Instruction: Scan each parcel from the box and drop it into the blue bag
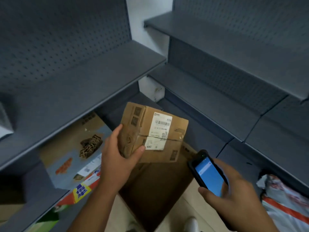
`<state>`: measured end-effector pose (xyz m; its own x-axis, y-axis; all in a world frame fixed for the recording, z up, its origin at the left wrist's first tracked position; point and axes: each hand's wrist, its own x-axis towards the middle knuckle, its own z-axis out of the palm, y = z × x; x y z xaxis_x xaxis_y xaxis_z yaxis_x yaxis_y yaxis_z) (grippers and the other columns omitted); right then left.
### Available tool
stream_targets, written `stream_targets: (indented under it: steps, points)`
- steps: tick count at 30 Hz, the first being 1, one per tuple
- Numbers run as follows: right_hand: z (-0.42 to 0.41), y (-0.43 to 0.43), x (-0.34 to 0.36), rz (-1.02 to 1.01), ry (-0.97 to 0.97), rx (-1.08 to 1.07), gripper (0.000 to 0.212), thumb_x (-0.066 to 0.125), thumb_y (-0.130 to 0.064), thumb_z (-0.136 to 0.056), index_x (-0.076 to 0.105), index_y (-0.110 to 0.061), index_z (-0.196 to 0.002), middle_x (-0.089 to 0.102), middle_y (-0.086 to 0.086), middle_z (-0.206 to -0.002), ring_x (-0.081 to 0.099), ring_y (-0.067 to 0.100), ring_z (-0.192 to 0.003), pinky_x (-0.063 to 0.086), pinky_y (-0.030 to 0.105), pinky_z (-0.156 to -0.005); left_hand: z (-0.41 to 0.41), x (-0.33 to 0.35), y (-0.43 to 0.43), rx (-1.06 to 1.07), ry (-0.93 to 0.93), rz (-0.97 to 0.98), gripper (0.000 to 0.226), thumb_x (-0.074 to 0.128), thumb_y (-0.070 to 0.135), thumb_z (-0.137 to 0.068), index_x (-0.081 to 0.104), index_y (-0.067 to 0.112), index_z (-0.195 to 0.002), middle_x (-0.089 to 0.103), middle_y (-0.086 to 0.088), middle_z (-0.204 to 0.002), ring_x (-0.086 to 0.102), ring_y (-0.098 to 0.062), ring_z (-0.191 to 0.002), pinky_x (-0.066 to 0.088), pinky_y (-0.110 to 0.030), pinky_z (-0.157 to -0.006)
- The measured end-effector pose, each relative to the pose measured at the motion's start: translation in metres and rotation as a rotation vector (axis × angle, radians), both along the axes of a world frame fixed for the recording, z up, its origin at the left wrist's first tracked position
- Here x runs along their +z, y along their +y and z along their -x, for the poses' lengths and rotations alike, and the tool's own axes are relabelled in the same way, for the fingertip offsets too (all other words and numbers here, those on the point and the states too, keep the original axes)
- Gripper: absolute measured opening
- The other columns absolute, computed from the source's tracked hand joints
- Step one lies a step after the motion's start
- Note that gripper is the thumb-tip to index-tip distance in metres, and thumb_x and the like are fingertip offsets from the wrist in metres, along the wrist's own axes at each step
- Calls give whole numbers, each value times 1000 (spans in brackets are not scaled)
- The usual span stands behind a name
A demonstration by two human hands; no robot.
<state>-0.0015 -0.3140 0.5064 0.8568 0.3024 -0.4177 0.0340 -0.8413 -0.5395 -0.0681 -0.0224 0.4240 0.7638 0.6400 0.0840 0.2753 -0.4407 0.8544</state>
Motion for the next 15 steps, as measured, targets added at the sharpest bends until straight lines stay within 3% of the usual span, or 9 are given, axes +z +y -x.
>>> stream_targets:
  steps: [3, 6, 10, 13, 15]
  points:
    - [9, 15, 26, -27, -63, 18, 96, 56, -78, -49, 39, -48, -138, 54, -22, -127, 51, 2, -100, 39, 20, -80, 7, 23, 8, 27, -74, -69, 96, 72, 72, -70, 27, 51, -152, 36, 16, -148, 29, -4, -136, 36, -35, -95]
    - [26, 32, 42, -34, -81, 37, 90, 55, -79, -52, 39, -50, -136, 55, -24, -120, 55, 1, -96, 41, 18, -76, 17, 33, 19, 67, -74, -122, 98, 77, 56, -73, 25, 43, -155, 31, 5, -157, 26, -21, -145, 35, -43, -97]
    - [55, 56, 51, -14, -64, 77, 86, 64, -72, -62, 37, -45, -139, 56, -19, -121, 55, 4, -97, 47, 23, -82, 41, 32, 42, 67, -97, -141, 100, 81, 54, -75, 24, 43, -157, 29, 5, -158, 23, -23, -147, 37, -46, -99]
    - [74, 72, 52, 3, -46, 86, 86, 69, -67, -67, 35, -42, -142, 53, -18, -130, 52, 8, -113, 47, 28, -96, 61, 31, 60, 66, -102, -141, 101, 81, 51, -73, 24, 43, -156, 29, 7, -156, 24, -22, -147, 40, -49, -101]
    - [85, 81, 51, 5, -40, 87, 85, 72, -64, -69, 35, -40, -142, 54, -16, -128, 52, 9, -114, 46, 27, -97, 74, 29, 71, 77, -98, -139, 101, 82, 51, -72, 26, 40, -157, 30, 5, -157, 25, -23, -147, 41, -52, -102]
